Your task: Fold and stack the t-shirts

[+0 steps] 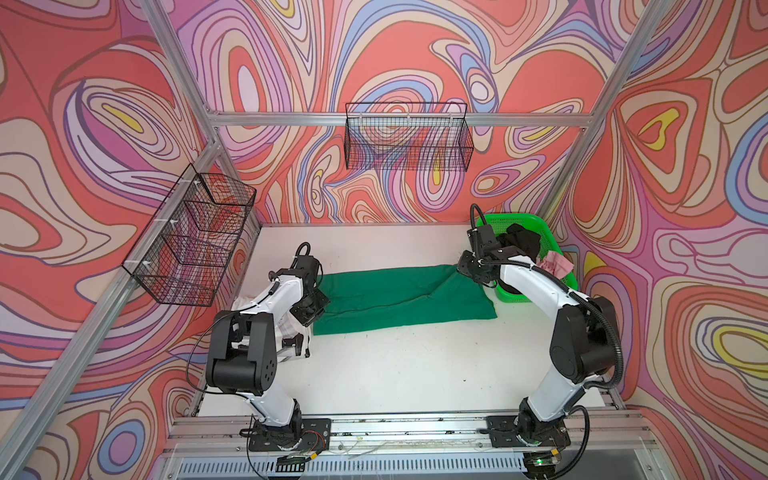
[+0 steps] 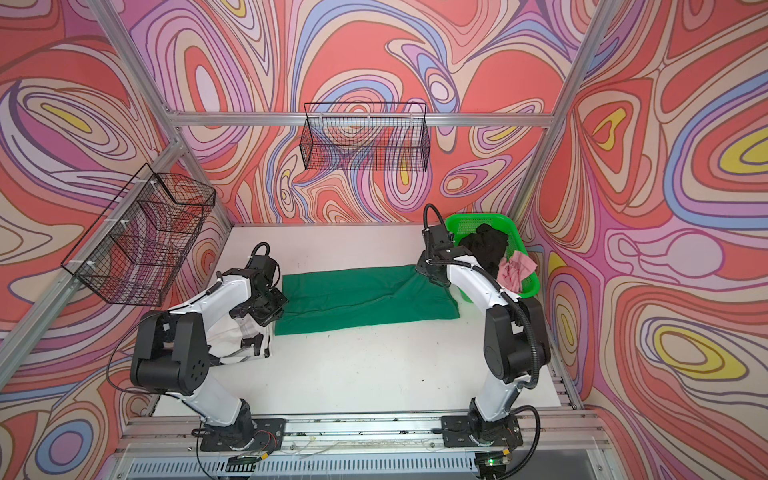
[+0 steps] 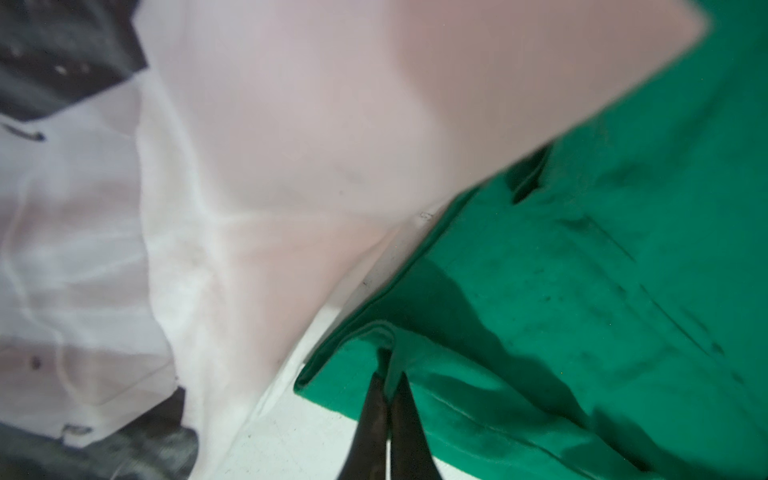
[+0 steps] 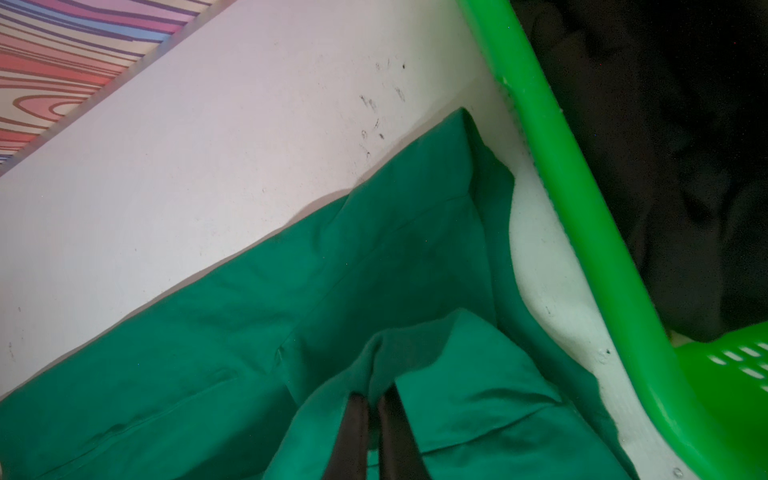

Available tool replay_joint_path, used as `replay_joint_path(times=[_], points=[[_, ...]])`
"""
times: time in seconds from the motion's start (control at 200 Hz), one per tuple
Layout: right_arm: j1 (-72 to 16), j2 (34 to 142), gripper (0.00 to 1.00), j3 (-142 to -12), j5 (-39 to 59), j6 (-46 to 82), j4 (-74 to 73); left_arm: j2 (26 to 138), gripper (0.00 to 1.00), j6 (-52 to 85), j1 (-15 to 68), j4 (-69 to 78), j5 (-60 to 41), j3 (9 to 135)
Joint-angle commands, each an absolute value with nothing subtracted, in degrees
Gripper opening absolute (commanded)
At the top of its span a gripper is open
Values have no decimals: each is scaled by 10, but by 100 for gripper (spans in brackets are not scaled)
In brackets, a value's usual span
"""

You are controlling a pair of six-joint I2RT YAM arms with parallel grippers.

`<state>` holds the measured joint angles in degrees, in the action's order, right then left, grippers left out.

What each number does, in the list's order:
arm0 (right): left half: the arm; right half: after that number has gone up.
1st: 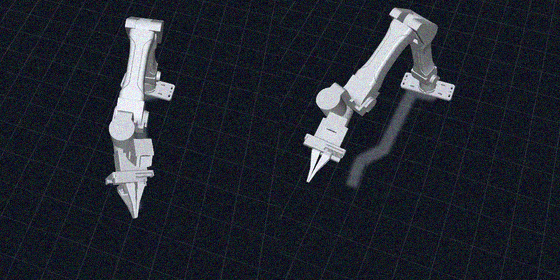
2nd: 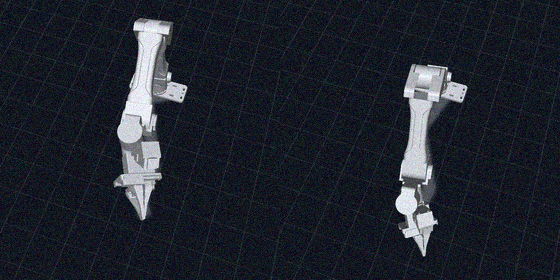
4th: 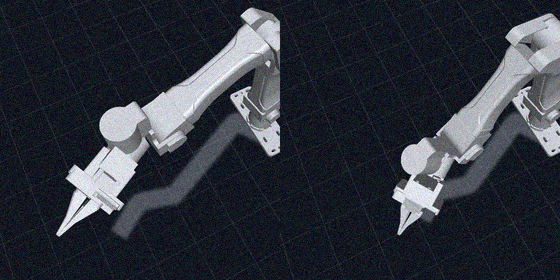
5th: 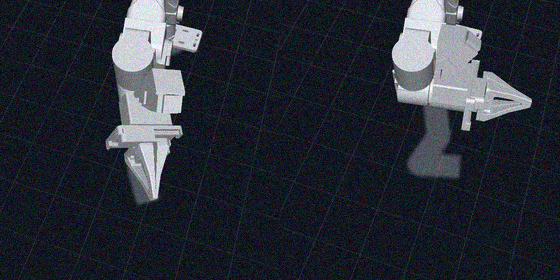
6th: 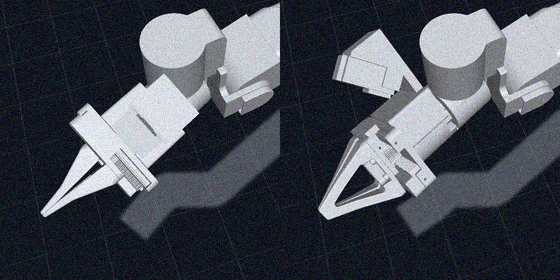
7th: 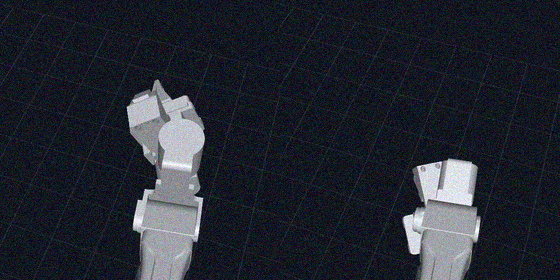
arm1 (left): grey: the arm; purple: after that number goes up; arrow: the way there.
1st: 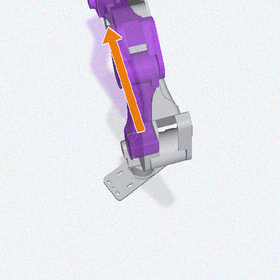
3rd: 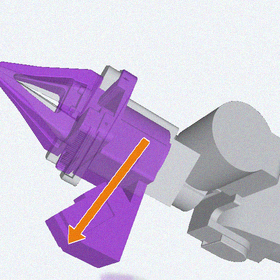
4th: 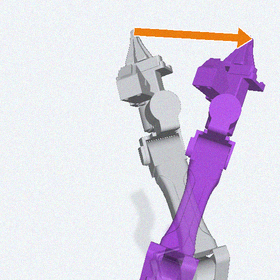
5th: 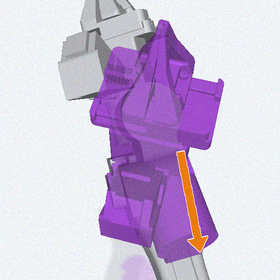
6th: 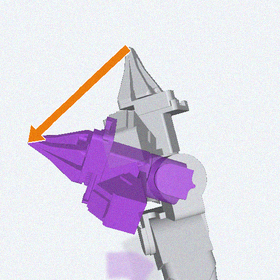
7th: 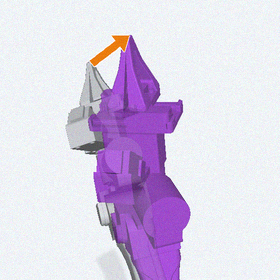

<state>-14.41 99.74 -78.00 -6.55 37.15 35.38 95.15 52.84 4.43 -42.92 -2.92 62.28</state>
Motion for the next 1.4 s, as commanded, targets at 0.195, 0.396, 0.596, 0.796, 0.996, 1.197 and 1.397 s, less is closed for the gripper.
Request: replay_joint_path(times=[0.195, 0.396, 0.596, 0.796, 0.996, 1.197, 1.397], points=[[-138, 1034, 0, -796, -77, 373, 337, 971, 12, 525, 37, -448, -23, 653], [-138, 1055, 0, -806, -74, 375, 333, 986, 22, 522, 33, -459, -20, 674], [-138, 1067, 0, -814, -87, 375, 326, 991, 32, 519, 23, -463, -21, 676], [-138, 1088, 0, -824, -89, 376, 324, 994, 40, 513, 17, -467, -24, 688], [-138, 1104, 0, -832, -96, 375, 323, 1010, 45, 510, 14, -475, -30, 711], [-138, 1112, 0, -832, -100, 375, 318, 1008, 55, 506, 7, -481, -32, 724], [-138, 1131, 0, -843, -94, 377, 317, 999, 74, 499, 7, -481, -37, 725]])
